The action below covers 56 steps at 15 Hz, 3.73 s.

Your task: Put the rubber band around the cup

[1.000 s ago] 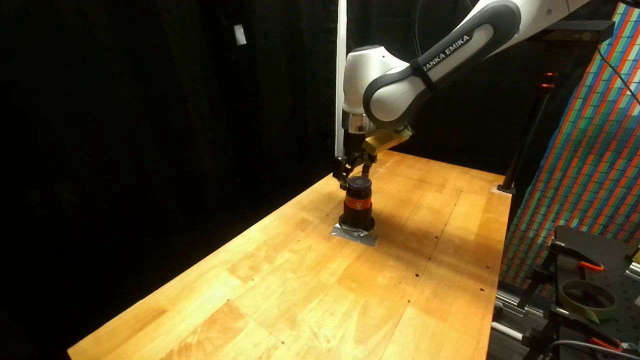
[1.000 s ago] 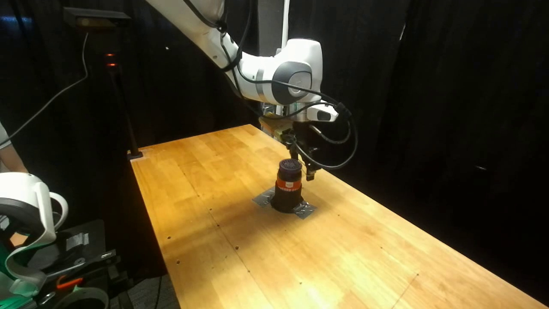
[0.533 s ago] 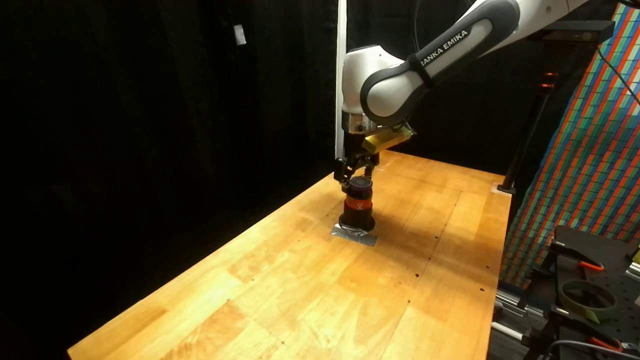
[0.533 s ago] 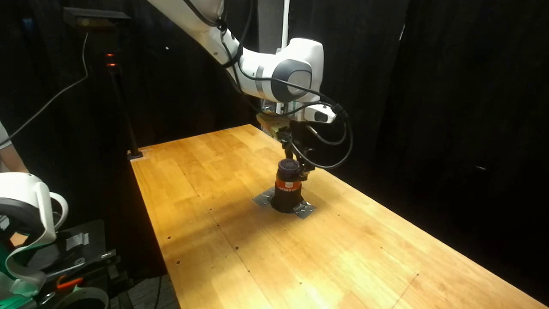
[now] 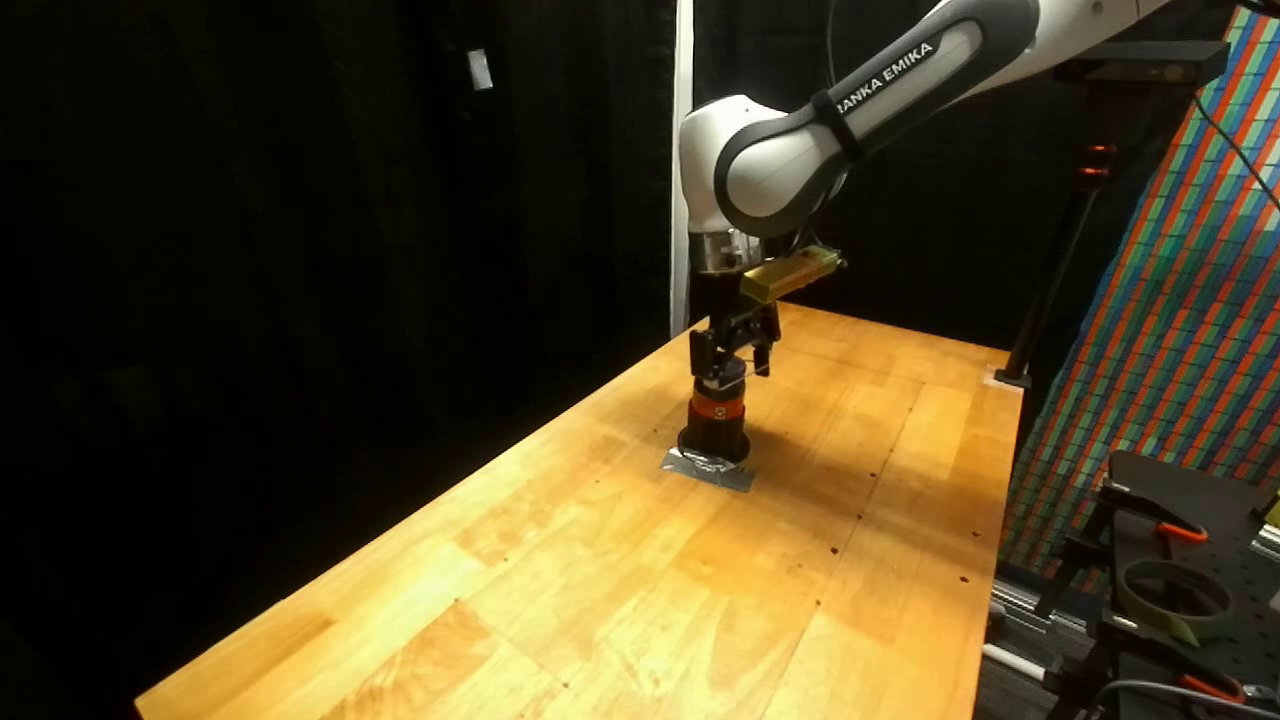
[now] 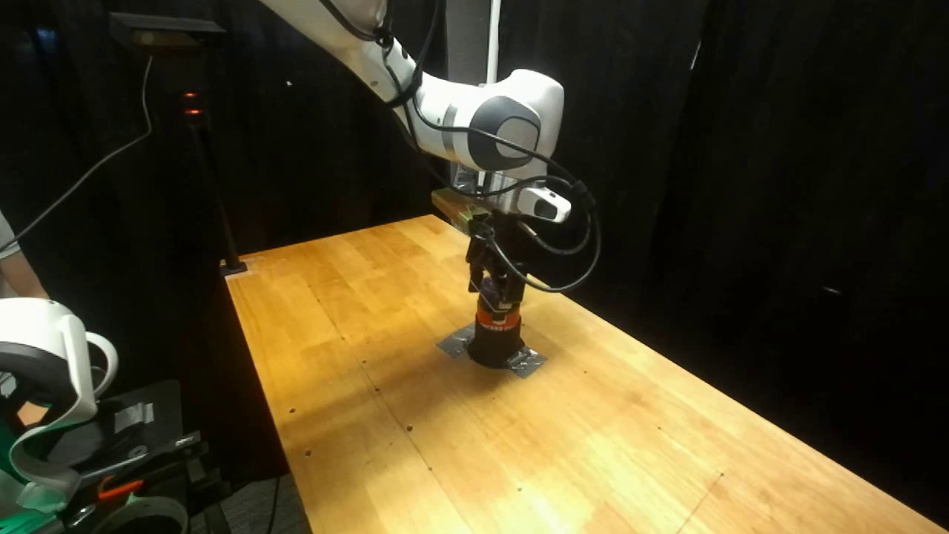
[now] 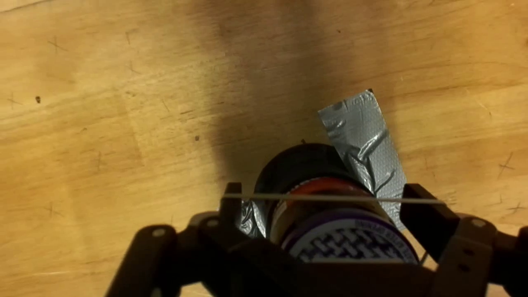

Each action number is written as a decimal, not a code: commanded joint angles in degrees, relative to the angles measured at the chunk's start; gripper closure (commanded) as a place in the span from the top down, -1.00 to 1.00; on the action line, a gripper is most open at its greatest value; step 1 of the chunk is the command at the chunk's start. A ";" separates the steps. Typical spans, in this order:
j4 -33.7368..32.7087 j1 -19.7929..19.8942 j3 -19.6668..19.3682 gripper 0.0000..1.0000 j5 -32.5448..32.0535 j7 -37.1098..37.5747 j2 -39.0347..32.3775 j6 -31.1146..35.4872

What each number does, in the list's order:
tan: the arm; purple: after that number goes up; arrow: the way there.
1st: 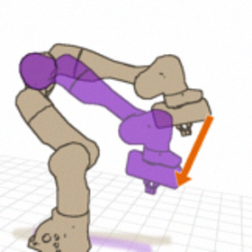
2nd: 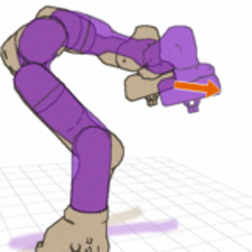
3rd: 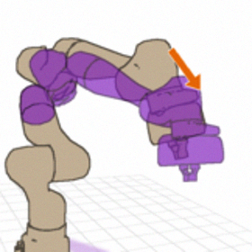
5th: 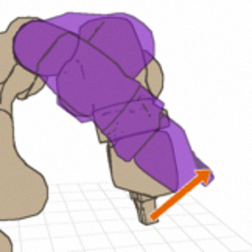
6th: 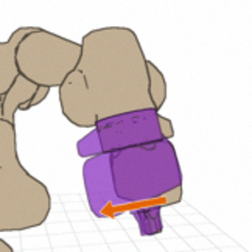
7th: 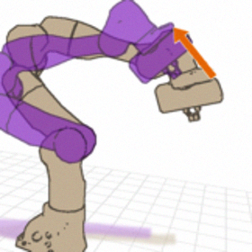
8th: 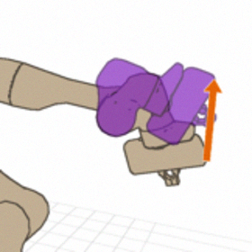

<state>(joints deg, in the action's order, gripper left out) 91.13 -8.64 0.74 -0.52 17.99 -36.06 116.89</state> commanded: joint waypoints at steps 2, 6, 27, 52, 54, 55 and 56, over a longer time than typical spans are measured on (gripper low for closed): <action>1.60 -0.15 0.30 1.00 0.61 -0.24 1.29 -1.53; 5.65 -0.60 0.11 0.36 -0.01 0.12 3.32 1.99; 41.26 -7.06 -6.72 -0.84 -12.01 16.43 20.84 47.69; 62.87 -41.31 -42.27 -0.84 -12.65 25.56 18.88 95.29; 63.94 -42.42 -42.88 -0.83 -9.81 25.01 18.18 99.31; 64.46 -42.80 -42.83 -0.85 -8.50 24.79 17.83 101.29; 65.02 -43.14 -42.72 -0.83 -7.16 24.51 17.55 103.33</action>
<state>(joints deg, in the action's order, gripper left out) 152.30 -48.98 -40.49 -11.83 44.58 -18.22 213.40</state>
